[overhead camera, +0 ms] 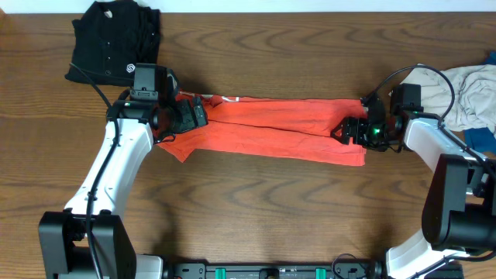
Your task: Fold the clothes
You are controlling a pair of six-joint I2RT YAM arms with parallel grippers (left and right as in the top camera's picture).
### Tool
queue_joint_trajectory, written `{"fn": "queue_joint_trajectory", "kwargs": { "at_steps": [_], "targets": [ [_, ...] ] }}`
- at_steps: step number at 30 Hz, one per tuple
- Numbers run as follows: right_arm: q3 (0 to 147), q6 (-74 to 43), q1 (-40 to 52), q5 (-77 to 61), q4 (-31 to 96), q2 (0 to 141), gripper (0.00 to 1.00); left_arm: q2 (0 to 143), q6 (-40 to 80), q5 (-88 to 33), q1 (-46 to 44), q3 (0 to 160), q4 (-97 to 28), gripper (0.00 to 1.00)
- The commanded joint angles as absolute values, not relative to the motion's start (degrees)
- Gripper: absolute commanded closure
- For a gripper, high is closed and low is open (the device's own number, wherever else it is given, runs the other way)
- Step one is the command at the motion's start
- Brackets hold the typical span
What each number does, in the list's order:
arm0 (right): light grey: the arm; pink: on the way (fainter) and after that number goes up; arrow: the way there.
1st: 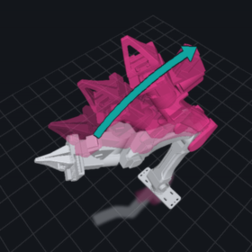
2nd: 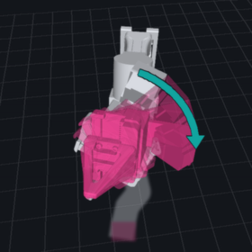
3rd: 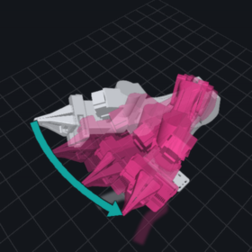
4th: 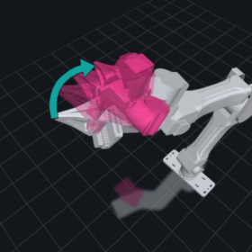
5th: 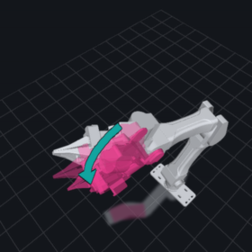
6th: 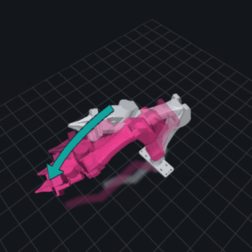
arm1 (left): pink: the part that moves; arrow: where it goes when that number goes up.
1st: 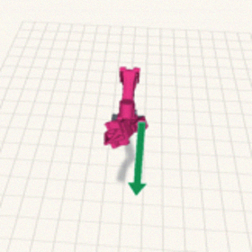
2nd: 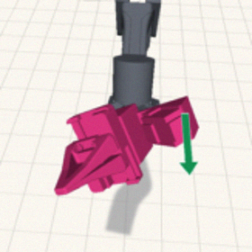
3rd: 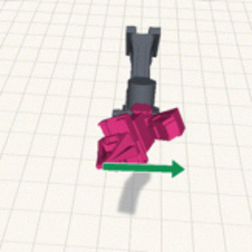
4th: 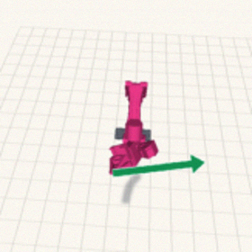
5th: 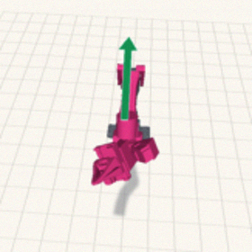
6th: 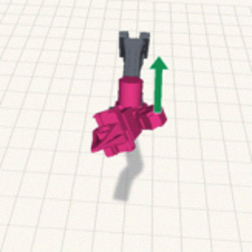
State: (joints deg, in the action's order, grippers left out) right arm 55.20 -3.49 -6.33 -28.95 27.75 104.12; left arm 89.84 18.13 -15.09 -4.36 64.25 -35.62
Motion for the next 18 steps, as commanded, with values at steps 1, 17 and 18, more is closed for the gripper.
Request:
{"fn": "queue_joint_trajectory", "kwargs": {
  "at_steps": [1, 17, 18],
  "targets": [
    [50.2, -6.5, -6.0, -20.8, 28.0, 111.7, 0.24, 90.3, 17.6, -15.6, -4.5, 63.8, -35.8, 0.02],
    [50.7, -13.3, -6.6, -13.7, 28.8, 111.7, 0.99, 90.3, 17.6, -15.6, -4.5, 63.8, -35.9, 0.02],
    [51.2, -13.3, -7.0, -13.0, 29.7, 111.7, 0.99, 90.3, 17.6, -15.6, -4.5, 63.8, -36.0, 0.02]
  ]
}}
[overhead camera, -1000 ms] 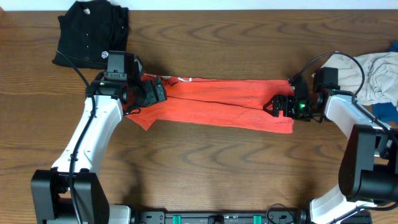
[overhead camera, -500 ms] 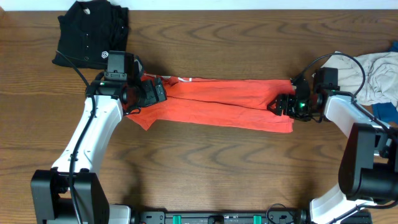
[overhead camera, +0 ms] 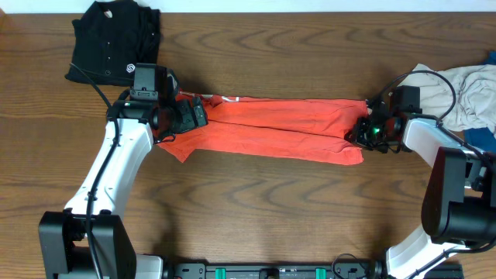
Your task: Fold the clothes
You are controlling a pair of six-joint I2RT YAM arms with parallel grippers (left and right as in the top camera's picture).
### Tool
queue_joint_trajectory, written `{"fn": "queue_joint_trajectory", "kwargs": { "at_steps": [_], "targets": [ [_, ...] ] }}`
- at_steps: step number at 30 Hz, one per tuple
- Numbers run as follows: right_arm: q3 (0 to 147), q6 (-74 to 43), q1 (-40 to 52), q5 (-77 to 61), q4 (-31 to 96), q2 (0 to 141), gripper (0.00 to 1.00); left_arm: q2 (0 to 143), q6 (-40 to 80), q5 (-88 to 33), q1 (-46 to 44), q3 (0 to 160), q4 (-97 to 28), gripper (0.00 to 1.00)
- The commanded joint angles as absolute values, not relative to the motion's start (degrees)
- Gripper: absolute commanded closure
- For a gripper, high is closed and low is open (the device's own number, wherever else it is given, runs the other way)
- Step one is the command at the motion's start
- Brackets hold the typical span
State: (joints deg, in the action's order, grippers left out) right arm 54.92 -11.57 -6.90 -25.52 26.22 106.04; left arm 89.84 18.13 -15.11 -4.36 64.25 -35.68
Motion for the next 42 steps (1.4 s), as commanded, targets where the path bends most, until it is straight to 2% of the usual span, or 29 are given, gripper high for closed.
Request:
{"fn": "queue_joint_trajectory", "kwargs": {
  "at_steps": [1, 9, 17, 23, 29, 42],
  "targets": [
    [51.8, -13.3, -7.4, -12.1, 30.8, 111.7, 0.99, 90.3, 17.6, -15.6, -4.5, 63.8, -36.0, 0.02],
    [61.0, -13.7, -10.7, -2.6, 43.1, 111.5, 0.99, 90.3, 17.6, -15.6, -4.5, 63.8, -36.0, 0.02],
    [72.8, -15.1, -10.8, 13.5, 56.7, 111.5, 0.99, 90.3, 17.6, -15.6, -4.5, 63.8, -36.0, 0.02],
    [83.1, -15.9, -9.2, 14.6, 65.9, 111.5, 0.99, 90.3, 17.6, -15.6, -4.5, 63.8, -36.0, 0.02],
    [89.9, -16.1, -2.2, 13.9, 70.0, 111.5, 0.99, 90.3, 17.6, -15.6, -4.5, 63.8, -36.0, 0.02],
    [86.7, -19.5, 19.6, 9.8, 66.4, 111.7, 0.99, 90.3, 17.6, -15.6, -4.5, 63.8, -37.1, 0.02]
  ]
}}
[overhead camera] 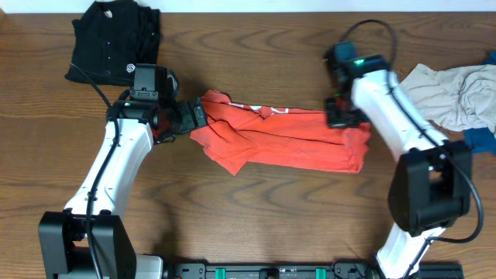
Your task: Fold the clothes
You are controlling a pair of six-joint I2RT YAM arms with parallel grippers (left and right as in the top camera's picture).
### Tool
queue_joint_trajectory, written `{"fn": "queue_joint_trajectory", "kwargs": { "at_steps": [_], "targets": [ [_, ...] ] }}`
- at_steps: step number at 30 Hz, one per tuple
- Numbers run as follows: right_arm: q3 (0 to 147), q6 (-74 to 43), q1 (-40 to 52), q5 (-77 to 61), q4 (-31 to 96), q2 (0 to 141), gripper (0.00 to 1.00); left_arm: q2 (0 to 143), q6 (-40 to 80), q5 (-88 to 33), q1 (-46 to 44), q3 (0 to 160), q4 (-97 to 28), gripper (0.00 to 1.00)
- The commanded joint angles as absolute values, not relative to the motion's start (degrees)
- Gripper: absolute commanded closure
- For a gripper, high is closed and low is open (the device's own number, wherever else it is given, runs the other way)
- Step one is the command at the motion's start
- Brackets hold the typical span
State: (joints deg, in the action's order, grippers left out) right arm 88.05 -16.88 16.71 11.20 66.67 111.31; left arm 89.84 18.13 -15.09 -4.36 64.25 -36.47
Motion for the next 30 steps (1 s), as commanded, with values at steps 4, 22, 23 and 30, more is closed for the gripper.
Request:
{"fn": "queue_joint_trajectory", "kwargs": {
  "at_steps": [4, 22, 23, 30],
  "targets": [
    [85.1, -21.0, 23.0, 6.9, 64.6, 111.7, 0.99, 90.3, 17.6, -15.6, -4.5, 63.8, -37.3, 0.02],
    [80.1, -25.8, 29.7, 1.0, 60.2, 111.7, 0.98, 90.3, 17.6, -15.6, -4.5, 63.8, -37.3, 0.02],
    [80.1, -27.1, 29.6, 1.2, 59.8, 111.7, 0.98, 90.3, 17.6, -15.6, -4.5, 63.8, -37.3, 0.02],
    [82.3, -30.1, 28.5, 0.6, 58.2, 111.7, 0.92, 90.3, 17.6, -15.6, -4.5, 63.8, -37.5, 0.02]
  ]
}}
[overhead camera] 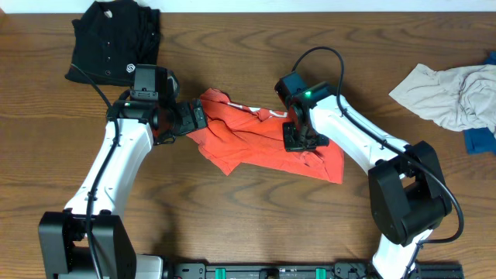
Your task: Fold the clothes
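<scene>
An orange-red garment (256,143) lies bunched in the middle of the wooden table, only the overhead view showing it. My left gripper (198,118) presses on its left end, shut on the cloth there. My right gripper (298,138) sits over the garment's right half and holds its right edge, which is carried leftward over the rest. The fingertips of both are hidden by the gripper bodies and cloth folds.
A black folded garment (112,43) lies at the back left corner. A beige crumpled garment (453,93) and a bit of blue cloth (479,139) sit at the right edge. The table's far edge (248,9) runs along the top.
My right gripper has moved left by about a hand's width with the garment's right end, so the cloth is shorter and more bunched. The left gripper has stayed put.
The garment lay stretched long between both grippers, each at one end. The right gripper then shifted slightly at the right end. Later it stood raised near the upper right of a shortened garment, and now it holds that end over the middle.
</scene>
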You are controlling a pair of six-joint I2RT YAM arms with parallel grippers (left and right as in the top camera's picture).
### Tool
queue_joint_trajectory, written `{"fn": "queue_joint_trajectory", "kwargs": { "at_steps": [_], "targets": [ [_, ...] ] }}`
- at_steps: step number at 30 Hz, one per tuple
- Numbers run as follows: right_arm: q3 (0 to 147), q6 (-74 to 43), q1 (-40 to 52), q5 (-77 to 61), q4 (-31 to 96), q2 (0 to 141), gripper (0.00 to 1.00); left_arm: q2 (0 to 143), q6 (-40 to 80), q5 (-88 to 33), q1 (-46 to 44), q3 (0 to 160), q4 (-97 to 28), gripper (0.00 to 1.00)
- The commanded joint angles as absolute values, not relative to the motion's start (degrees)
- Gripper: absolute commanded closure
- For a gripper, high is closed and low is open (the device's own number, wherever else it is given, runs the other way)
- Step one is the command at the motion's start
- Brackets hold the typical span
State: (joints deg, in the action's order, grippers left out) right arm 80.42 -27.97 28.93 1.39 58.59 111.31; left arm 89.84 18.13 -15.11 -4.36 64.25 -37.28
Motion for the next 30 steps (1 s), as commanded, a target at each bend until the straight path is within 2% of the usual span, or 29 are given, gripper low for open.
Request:
{"fn": "queue_joint_trajectory", "kwargs": {
  "at_steps": [1, 2, 5, 13, 14, 17, 18, 20, 22, 24, 25, 27, 28, 30],
  "targets": [
    [82.7, -29.0, 28.5, -0.8, 57.8, 111.7, 0.82, 90.3, 17.6, -15.6, -4.5, 63.8, -37.5, 0.02],
    [83.0, -25.5, 28.6, -4.6, 56.6, 111.7, 0.67, 90.3, 17.6, -15.6, -4.5, 63.8, -37.5, 0.02],
    [83.3, -19.4, 29.1, -12.1, 54.7, 111.7, 0.42, 90.3, 17.6, -15.6, -4.5, 63.8, -37.5, 0.02],
    [85.1, -19.4, 29.3, -10.9, 55.9, 110.3, 0.37, 90.3, 17.6, -15.6, -4.5, 63.8, -37.5, 0.02],
    [85.6, -20.4, 29.0, -9.3, 56.6, 109.8, 0.32, 90.3, 17.6, -15.6, -4.5, 63.8, -37.5, 0.02],
    [87.4, -22.3, 27.2, -2.3, 60.0, 107.5, 0.25, 90.3, 17.6, -15.6, -4.5, 63.8, -37.5, 0.02],
    [87.8, -22.2, 26.5, -0.6, 61.0, 106.6, 0.16, 90.3, 17.6, -15.6, -4.5, 63.8, -37.5, 0.02],
    [87.9, -22.2, 24.8, 0.7, 62.6, 105.2, 0.12, 90.3, 17.6, -15.6, -4.5, 63.8, -37.5, 0.02],
    [87.9, -21.1, 23.2, 0.6, 63.8, 104.9, 0.13, 90.3, 17.6, -15.6, -4.5, 63.8, -37.5, 0.02],
    [87.3, -19.5, 22.1, 0.6, 64.2, 105.1, 0.2, 90.3, 17.6, -15.6, -4.5, 63.8, -37.5, 0.02],
    [86.6, -18.9, 21.6, 0.6, 63.7, 105.1, 0.27, 90.3, 17.6, -15.6, -4.5, 63.8, -37.5, 0.02],
    [84.8, -18.4, 20.9, 0.6, 61.5, 105.1, 0.53, 90.3, 17.6, -15.6, -4.5, 63.8, -37.5, 0.02],
    [84.1, -18.4, 20.6, 0.6, 60.7, 105.1, 0.63, 90.3, 17.6, -15.6, -4.5, 63.8, -37.5, 0.02],
    [83.2, -18.4, 20.3, 0.7, 60.2, 105.1, 0.74, 90.3, 17.6, -15.6, -4.5, 63.8, -37.6, 0.02]
  ]
}}
